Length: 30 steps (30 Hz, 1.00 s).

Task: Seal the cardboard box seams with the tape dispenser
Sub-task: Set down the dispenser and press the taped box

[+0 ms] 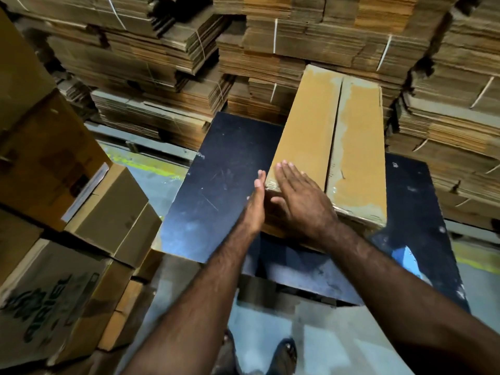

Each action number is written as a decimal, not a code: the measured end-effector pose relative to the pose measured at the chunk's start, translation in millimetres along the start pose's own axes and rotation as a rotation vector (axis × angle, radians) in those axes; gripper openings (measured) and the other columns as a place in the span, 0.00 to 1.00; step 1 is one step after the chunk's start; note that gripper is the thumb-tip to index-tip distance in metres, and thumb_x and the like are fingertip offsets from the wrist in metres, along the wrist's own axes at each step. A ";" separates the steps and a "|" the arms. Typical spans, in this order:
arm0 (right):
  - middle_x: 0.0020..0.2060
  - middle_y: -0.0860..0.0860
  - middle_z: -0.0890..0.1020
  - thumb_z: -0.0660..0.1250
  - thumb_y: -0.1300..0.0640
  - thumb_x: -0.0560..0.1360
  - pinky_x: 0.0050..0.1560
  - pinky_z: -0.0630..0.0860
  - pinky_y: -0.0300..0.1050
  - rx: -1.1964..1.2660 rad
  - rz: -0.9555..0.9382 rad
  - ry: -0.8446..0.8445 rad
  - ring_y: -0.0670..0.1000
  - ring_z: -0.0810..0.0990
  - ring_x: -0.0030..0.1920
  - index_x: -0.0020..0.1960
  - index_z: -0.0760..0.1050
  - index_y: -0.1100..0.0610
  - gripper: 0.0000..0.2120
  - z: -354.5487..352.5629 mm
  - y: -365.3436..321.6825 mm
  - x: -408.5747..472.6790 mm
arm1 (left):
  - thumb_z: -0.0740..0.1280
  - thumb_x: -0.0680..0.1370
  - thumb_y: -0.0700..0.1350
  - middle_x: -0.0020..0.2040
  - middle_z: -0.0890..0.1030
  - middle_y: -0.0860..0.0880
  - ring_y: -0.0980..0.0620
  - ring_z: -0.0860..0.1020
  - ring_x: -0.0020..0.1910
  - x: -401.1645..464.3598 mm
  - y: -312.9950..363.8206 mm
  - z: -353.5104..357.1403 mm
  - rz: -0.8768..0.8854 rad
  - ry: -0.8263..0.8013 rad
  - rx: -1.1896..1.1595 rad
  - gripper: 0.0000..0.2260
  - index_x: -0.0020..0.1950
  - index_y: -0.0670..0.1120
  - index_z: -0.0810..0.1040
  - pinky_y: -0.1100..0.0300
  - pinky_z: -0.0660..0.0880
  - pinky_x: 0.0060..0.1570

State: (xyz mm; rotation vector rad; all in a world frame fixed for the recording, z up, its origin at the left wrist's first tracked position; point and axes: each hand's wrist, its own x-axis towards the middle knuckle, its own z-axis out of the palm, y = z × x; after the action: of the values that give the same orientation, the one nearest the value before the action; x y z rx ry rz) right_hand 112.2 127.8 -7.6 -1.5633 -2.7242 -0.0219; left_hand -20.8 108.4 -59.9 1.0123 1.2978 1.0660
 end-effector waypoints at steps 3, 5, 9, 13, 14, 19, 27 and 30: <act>0.78 0.57 0.58 0.42 0.40 0.82 0.77 0.52 0.51 0.062 0.107 0.070 0.53 0.55 0.78 0.79 0.54 0.61 0.34 -8.7 -0.7 -6.8 | 0.40 0.83 0.62 0.81 0.52 0.58 0.62 0.50 0.79 4.2 13.1 -11.5 0.141 -0.008 -0.013 0.27 0.81 0.58 0.53 0.55 0.46 0.79; 0.77 0.58 0.61 0.39 0.42 0.82 0.77 0.54 0.51 0.061 0.282 0.118 0.54 0.57 0.78 0.78 0.57 0.61 0.33 -5.7 -8.4 -11.3 | 0.42 0.82 0.62 0.81 0.54 0.59 0.64 0.53 0.78 6.9 22.6 -10.3 0.197 -0.040 0.050 0.27 0.81 0.57 0.54 0.60 0.49 0.77; 0.76 0.59 0.62 0.37 0.41 0.82 0.75 0.58 0.52 -0.002 0.361 0.073 0.55 0.60 0.77 0.78 0.58 0.63 0.34 5.2 -17.7 -12.4 | 0.49 0.84 0.55 0.82 0.55 0.54 0.59 0.57 0.78 6.4 13.4 -1.9 0.351 -0.021 0.280 0.26 0.82 0.51 0.52 0.64 0.56 0.75; 0.77 0.59 0.59 0.36 0.40 0.80 0.75 0.57 0.53 -0.032 0.254 0.020 0.56 0.57 0.78 0.79 0.54 0.63 0.37 1.4 -6.3 -15.6 | 0.55 0.85 0.53 0.81 0.56 0.56 0.56 0.65 0.75 6.7 -1.3 -21.1 0.450 -0.071 0.489 0.27 0.82 0.52 0.50 0.65 0.66 0.67; 0.78 0.59 0.58 0.36 0.41 0.80 0.75 0.54 0.52 -0.032 0.210 0.023 0.56 0.56 0.78 0.79 0.53 0.62 0.36 0.7 -3.8 -17.1 | 0.55 0.85 0.53 0.81 0.56 0.57 0.55 0.65 0.75 6.0 -2.5 -29.5 0.460 -0.092 0.551 0.27 0.82 0.53 0.49 0.62 0.68 0.67; 0.78 0.57 0.56 0.38 0.41 0.81 0.78 0.47 0.49 0.109 0.221 0.082 0.52 0.52 0.79 0.79 0.52 0.61 0.34 -5.0 7.9 -29.0 | 0.53 0.86 0.52 0.82 0.48 0.55 0.54 0.49 0.81 11.8 9.3 -48.0 0.633 -0.191 0.703 0.27 0.82 0.49 0.47 0.51 0.56 0.78; 0.78 0.57 0.59 0.35 0.41 0.81 0.77 0.52 0.51 -0.004 0.346 0.033 0.53 0.57 0.78 0.79 0.54 0.61 0.35 4.8 4.9 -25.3 | 0.50 0.84 0.58 0.81 0.53 0.53 0.59 0.57 0.78 21.6 9.4 -23.6 0.527 -0.139 0.559 0.29 0.82 0.47 0.49 0.67 0.58 0.72; 0.78 0.55 0.57 0.34 0.42 0.80 0.77 0.52 0.52 -0.032 0.322 0.011 0.52 0.55 0.78 0.79 0.52 0.60 0.35 4.4 4.8 -25.1 | 0.49 0.85 0.55 0.79 0.63 0.50 0.57 0.65 0.71 0.0 11.4 -1.1 0.238 0.022 0.400 0.26 0.82 0.50 0.49 0.68 0.59 0.64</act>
State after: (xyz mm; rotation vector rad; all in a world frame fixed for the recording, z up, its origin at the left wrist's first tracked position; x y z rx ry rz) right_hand 129.0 108.6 -12.2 -1.9818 -2.4404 -0.0736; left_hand -22.3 110.9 -48.8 1.4885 1.4684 1.0150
